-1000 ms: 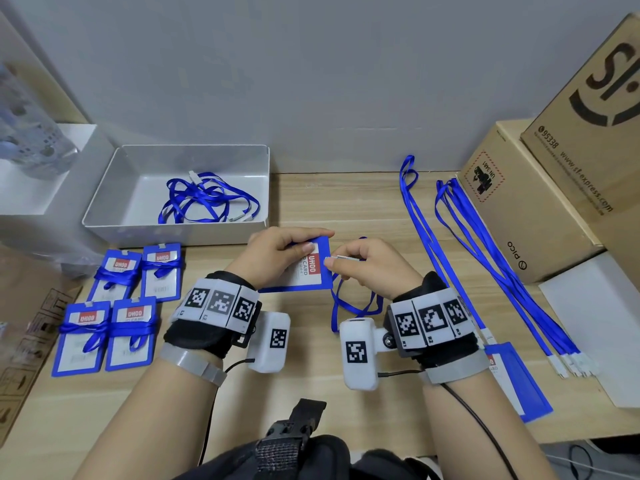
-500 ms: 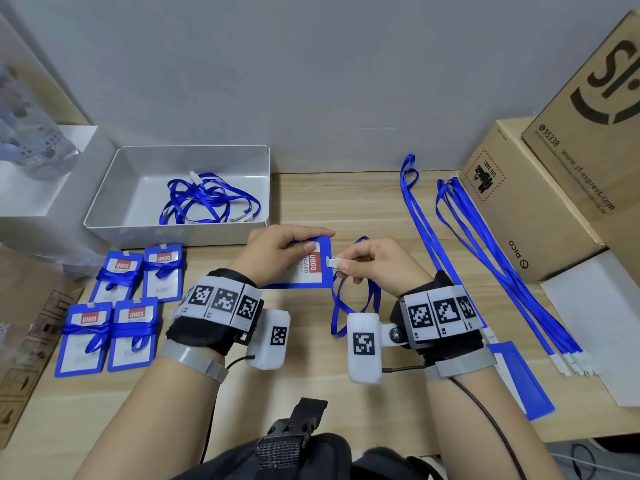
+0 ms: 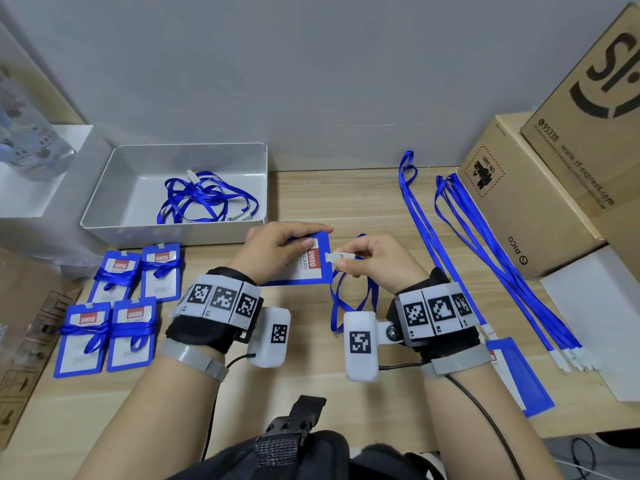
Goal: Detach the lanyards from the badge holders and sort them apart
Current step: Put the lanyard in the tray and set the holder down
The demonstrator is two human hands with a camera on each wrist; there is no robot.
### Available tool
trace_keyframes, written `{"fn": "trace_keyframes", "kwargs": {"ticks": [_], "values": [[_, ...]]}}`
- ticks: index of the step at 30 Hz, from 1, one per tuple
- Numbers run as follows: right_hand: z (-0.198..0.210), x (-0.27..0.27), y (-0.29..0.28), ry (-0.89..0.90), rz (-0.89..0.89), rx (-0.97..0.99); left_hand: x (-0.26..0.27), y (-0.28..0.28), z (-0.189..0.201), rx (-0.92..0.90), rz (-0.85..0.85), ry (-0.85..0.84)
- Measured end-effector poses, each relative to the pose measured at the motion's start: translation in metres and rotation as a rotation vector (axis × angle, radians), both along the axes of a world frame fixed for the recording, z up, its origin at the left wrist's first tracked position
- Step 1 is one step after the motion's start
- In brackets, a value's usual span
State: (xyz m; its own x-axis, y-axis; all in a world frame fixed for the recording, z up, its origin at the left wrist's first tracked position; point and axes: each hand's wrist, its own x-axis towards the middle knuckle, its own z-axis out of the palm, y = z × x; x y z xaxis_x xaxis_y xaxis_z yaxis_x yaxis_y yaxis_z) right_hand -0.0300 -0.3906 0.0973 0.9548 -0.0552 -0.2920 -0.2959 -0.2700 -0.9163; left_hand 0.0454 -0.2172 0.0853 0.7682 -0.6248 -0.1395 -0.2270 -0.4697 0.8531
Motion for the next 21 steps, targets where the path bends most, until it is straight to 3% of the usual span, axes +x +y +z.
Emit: {"fn": "trace_keyframes", "kwargs": {"ticks": [13, 17, 21], "values": [[-0.006, 0.006, -0.004, -0.036, -0.062, -0.122, 0.001, -0.004, -0.006, -0.058, 0.020, 0.019], [-0.005, 0.008, -0.002, -0.178, -0.067, -0.126, -0.002, -0.006, -0.007, -0.090, 0.020, 0.089], [-0.012, 0.008, -0.002, -0.283, -0.241, -0.137, -0.009, -0.019, -0.014, -0.173, 0.034, 0.284]]}}
